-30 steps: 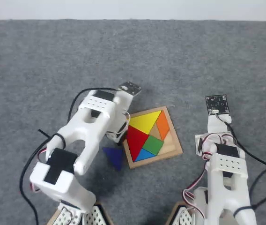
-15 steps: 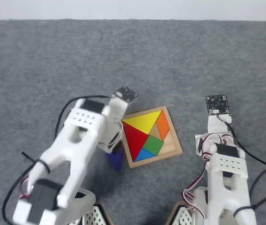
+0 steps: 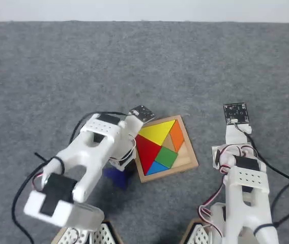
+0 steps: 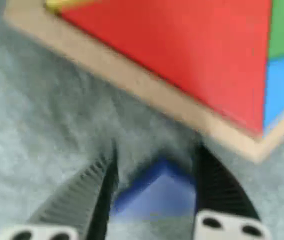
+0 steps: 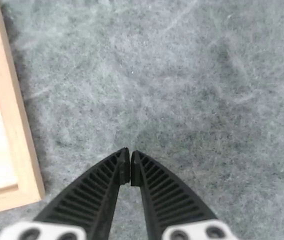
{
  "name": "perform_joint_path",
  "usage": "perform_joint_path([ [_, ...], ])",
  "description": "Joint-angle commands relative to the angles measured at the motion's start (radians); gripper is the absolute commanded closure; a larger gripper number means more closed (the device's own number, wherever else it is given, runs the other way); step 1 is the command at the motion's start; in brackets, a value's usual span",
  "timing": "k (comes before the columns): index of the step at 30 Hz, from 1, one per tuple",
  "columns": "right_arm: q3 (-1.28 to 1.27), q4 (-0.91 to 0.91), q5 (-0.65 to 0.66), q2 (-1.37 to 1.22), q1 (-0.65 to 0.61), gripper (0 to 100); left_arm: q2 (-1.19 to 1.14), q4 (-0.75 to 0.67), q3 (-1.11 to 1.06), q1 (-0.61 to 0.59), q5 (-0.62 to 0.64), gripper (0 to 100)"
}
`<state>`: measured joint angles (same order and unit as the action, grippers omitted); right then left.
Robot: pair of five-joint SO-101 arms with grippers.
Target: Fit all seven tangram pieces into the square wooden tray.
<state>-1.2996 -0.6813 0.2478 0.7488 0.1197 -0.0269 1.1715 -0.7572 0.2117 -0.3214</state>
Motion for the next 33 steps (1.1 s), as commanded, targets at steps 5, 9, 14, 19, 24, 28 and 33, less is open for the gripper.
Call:
perform_joint_path([
  [5,0.008,0.018,0.006,0.031,-0.004,99.2,-0.147,0.034,0.108,-0.020,-0.018,76],
  [9,0.008,0.015,0.006,0.033,-0.004,99.2,-0.084,-0.028,0.093,-0.037,-0.008,76],
  [14,0.008,-0.038,0.006,0.064,0.002,99.2,0.261,-0.141,-0.127,-0.044,-0.026,77],
  [19,-0.074,-0.054,0.005,0.262,-0.005,99.2,0.697,-0.391,-0.423,-0.150,0.038,81],
  [24,-0.239,-0.056,0.014,0.545,-0.024,99.2,1.030,-0.611,-0.691,-0.209,0.043,81],
  [28,-0.367,-0.110,0.040,0.776,-0.074,99.2,1.272,-0.726,-0.900,-0.210,0.051,81],
  [33,-0.388,-0.410,0.130,1.024,-0.088,99.2,1.539,-0.532,-0.932,-0.199,0.120,82],
])
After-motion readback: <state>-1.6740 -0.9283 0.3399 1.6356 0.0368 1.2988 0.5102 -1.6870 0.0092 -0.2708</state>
